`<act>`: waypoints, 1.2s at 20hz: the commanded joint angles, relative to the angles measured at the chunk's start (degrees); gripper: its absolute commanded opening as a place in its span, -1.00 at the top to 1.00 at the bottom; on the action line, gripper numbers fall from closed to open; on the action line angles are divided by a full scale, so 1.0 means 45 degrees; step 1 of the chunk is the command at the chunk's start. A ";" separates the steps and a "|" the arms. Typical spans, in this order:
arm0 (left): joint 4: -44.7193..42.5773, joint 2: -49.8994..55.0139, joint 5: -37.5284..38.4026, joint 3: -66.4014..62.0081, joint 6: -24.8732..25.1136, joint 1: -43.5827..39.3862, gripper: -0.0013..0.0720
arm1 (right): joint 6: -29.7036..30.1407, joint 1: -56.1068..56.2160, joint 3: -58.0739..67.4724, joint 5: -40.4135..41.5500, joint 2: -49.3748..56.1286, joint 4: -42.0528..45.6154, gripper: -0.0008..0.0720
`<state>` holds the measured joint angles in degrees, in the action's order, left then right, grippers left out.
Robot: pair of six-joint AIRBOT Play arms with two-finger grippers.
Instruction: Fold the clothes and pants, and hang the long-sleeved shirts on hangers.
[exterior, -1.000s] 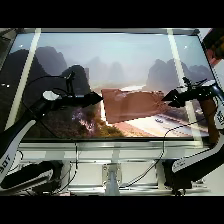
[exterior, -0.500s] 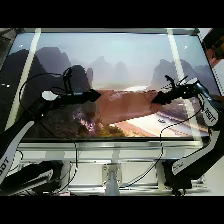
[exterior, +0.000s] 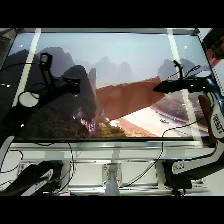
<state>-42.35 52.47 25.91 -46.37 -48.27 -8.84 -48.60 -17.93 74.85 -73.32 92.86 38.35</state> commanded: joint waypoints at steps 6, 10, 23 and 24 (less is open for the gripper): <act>-0.8578 -0.2739 0.1914 -0.0005 -0.4673 0.3959 0.94 | -0.1685 -0.3774 0.0005 0.2569 -0.3254 0.0015 0.91; -0.9627 -0.2191 0.5173 -0.0005 -0.6173 0.5066 0.93 | -0.3079 -0.5989 0.0005 0.2574 -0.3721 0.0505 0.92; -0.6873 0.0675 0.7922 0.0010 -0.6227 0.5134 0.93 | -1.2099 -1.0035 -0.0015 0.1005 -0.4804 1.1414 0.92; -0.6756 0.0690 0.7917 0.0010 -0.6227 0.5134 0.93 | -1.2488 -1.0166 -0.0019 0.1059 -0.4906 1.1759 0.92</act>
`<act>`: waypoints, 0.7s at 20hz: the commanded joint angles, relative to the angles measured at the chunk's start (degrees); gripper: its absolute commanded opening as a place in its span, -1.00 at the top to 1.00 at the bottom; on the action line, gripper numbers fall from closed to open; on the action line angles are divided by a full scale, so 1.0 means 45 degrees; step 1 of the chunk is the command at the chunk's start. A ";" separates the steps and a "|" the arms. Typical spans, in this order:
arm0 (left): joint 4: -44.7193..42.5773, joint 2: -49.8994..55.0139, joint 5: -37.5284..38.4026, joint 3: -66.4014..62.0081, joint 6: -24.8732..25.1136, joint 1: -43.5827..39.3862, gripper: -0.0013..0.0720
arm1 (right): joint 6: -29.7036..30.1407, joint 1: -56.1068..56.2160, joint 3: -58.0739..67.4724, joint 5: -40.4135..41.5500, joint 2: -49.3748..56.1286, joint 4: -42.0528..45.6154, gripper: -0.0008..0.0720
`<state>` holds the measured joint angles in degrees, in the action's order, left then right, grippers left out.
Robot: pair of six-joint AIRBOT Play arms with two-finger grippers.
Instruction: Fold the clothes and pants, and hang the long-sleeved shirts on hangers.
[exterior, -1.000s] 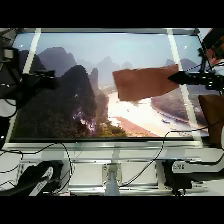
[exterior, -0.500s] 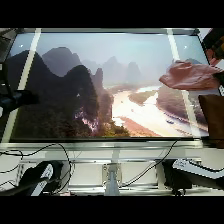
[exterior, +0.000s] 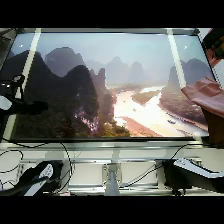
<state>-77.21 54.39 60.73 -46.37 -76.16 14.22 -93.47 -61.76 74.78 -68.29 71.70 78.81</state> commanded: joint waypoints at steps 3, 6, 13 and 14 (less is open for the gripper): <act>0.0991 0.0277 0.0194 0.0010 -0.0034 0.0010 0.93 | -0.2812 -0.0850 -0.0024 -0.0039 -0.0447 0.4172 0.92; 0.0991 0.0272 0.0233 0.0010 -0.0029 0.0010 0.93 | -0.3084 -0.1622 -0.0233 0.0034 -0.0806 0.5119 0.92; 0.0986 0.0277 0.0223 0.0010 -0.0029 0.0015 0.93 | -0.3070 -0.3264 -0.2628 -0.1248 -0.0816 0.5022 0.84; 0.0986 0.0277 0.0223 0.0010 -0.0029 0.0015 0.93 | -0.3070 -0.3259 -0.2885 -0.1229 -0.0816 0.4925 0.64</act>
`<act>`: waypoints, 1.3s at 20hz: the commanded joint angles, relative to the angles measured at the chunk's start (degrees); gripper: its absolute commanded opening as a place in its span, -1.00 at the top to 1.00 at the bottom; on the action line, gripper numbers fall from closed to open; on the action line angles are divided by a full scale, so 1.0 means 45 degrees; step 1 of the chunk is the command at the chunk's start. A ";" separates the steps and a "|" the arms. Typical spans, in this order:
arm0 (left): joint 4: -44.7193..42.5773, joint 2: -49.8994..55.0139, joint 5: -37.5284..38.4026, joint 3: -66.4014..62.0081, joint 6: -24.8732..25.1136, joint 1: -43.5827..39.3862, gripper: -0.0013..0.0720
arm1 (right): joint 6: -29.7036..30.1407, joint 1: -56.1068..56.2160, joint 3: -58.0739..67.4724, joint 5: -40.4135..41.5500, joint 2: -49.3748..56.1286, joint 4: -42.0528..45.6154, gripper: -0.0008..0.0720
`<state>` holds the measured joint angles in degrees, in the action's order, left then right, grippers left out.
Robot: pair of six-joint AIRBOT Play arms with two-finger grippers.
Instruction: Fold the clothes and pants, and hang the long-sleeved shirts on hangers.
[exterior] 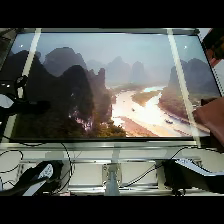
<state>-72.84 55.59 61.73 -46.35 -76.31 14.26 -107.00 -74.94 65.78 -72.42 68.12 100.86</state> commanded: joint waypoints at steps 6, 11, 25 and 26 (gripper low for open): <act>0.0015 0.0010 0.0005 0.0005 0.0005 0.0005 0.93 | -0.0049 -0.0321 -0.1044 0.0257 -0.0029 -0.0835 -0.09; 0.0010 0.0010 0.0010 0.0005 0.0000 0.0005 0.93 | 0.4027 0.0228 -0.0967 0.1768 -0.0024 -0.6484 0.80; 0.0015 0.0010 0.0005 0.0005 0.0005 0.0005 0.93 | 0.7606 1.5994 0.0539 0.1481 -0.0029 -0.4741 0.91; 0.0010 0.0010 0.0005 0.0005 0.0000 0.0005 0.93 | 0.7606 1.6402 0.0539 0.1195 -0.0029 -0.4337 0.92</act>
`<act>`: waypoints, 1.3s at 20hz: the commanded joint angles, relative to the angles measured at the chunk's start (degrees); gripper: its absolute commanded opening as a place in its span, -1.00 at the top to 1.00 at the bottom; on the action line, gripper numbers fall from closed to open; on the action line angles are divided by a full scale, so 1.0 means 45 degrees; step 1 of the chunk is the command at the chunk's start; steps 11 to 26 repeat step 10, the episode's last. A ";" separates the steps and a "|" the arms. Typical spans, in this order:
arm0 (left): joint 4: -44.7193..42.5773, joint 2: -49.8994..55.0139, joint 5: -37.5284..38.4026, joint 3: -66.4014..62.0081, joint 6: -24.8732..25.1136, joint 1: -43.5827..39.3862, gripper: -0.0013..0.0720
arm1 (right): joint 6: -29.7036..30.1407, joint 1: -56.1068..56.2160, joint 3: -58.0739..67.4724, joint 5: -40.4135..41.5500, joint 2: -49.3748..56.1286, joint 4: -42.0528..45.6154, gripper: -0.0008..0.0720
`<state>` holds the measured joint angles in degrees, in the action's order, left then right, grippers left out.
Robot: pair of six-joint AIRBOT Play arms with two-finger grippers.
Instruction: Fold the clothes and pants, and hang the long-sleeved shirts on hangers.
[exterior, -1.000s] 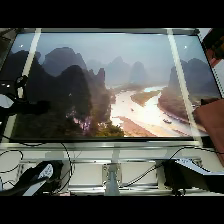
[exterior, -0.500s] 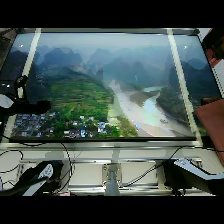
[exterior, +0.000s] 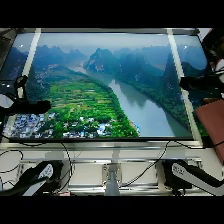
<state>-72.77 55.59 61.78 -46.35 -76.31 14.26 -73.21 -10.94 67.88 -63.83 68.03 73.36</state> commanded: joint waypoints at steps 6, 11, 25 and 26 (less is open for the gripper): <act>-0.0005 0.0010 -0.0005 0.0005 0.0000 0.0005 0.93 | 0.0058 0.2108 0.0073 -0.0937 -0.0010 0.2769 0.91; -0.0005 0.0010 -0.0005 0.0005 0.0005 0.0005 0.93 | 0.0063 0.2123 0.0073 -0.0913 -0.0010 0.2613 0.91; -0.0005 0.0010 -0.0005 0.0005 0.0005 0.0005 0.93 | 0.0063 0.2123 0.0073 -0.0913 -0.0010 0.2613 0.91; -0.0005 0.0010 -0.0005 0.0005 0.0005 0.0005 0.93 | 0.0063 0.2123 0.0073 -0.0913 -0.0010 0.2613 0.91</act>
